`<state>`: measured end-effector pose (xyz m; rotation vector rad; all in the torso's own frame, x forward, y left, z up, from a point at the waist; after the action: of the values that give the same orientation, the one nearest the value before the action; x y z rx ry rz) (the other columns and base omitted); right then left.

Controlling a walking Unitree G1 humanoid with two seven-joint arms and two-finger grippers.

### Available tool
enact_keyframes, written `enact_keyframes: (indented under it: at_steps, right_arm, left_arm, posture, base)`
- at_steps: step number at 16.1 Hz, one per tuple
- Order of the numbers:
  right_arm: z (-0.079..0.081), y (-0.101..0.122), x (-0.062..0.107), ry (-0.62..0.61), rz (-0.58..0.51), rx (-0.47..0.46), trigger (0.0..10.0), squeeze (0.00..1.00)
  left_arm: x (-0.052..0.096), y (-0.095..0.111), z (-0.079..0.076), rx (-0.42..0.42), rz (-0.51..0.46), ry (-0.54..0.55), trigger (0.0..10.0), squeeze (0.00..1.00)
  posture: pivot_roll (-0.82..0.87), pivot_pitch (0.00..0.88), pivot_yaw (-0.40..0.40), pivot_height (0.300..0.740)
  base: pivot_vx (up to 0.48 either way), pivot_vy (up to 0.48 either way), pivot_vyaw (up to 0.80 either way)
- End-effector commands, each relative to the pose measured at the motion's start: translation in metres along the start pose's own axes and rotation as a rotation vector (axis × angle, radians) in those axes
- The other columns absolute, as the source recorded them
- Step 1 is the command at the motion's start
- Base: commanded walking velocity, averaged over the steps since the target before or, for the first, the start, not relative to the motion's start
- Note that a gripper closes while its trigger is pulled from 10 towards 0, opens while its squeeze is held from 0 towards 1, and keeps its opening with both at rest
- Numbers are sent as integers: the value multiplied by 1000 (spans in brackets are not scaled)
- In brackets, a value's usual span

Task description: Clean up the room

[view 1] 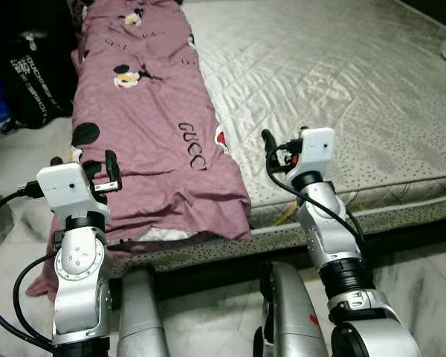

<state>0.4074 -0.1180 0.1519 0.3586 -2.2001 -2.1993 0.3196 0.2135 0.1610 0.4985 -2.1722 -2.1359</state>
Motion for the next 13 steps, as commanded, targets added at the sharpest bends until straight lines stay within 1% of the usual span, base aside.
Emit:
enact_keyframes:
  at_steps: [1,4,7,8,10,11,13]
  right_arm:
    - [1,4,-3,-4,-10,-16,10000,0]
    - [3,8,-7,-6,-22,-18,10000,0]
    - [-2,9,-6,-26,-26,-8,10000,0]
    - [-2,7,-4,-26,-24,-2,10000,0]
    - [-1,6,-4,-24,-21,1,10000,0]
    - [0,6,-4,-20,-19,5,10000,0]
    - [1,5,-5,-19,-18,9,10000,0]
  left_arm:
    - [-3,2,-2,-2,-18,-3,10000,0]
    - [-7,3,-5,7,-27,-11,10000,0]
    - [-13,2,-13,3,-32,-44,10000,0]
    - [-18,7,-11,-12,-57,-41,10000,0]
    - [-24,11,0,-9,-63,-2,10000,0]
    - [-25,11,4,-15,-67,9,10000,0]
    - [-25,9,7,-21,-61,15,10000,0]
  posture:
    - [127,0,-34,563]
    - [117,0,-26,601]
    - [92,0,-11,630]
    - [94,0,-16,649]
    - [104,0,-24,673]
    - [104,0,-24,683]
    - [103,0,-26,697]
  base:
    - [0,0,0]
    - [0,0,0]
    - [0,0,0]
    - [0,0,0]
    - [0,0,0]
    - [0,0,0]
    - [0,0,0]
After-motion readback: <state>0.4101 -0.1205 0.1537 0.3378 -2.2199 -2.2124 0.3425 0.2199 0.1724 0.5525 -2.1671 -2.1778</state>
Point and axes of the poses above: a point about 5 cm out from each wrist's last joint towards the gripper, its own x axis pointing back from the gripper into the wrist, its own y axis along the axis of the wrist's last joint, z = x × y, the point moved 6 cm from there along -x, pointing out of the wrist towards the gripper, and after that the axes turned 1 degree about x, right-handed, at the moved point
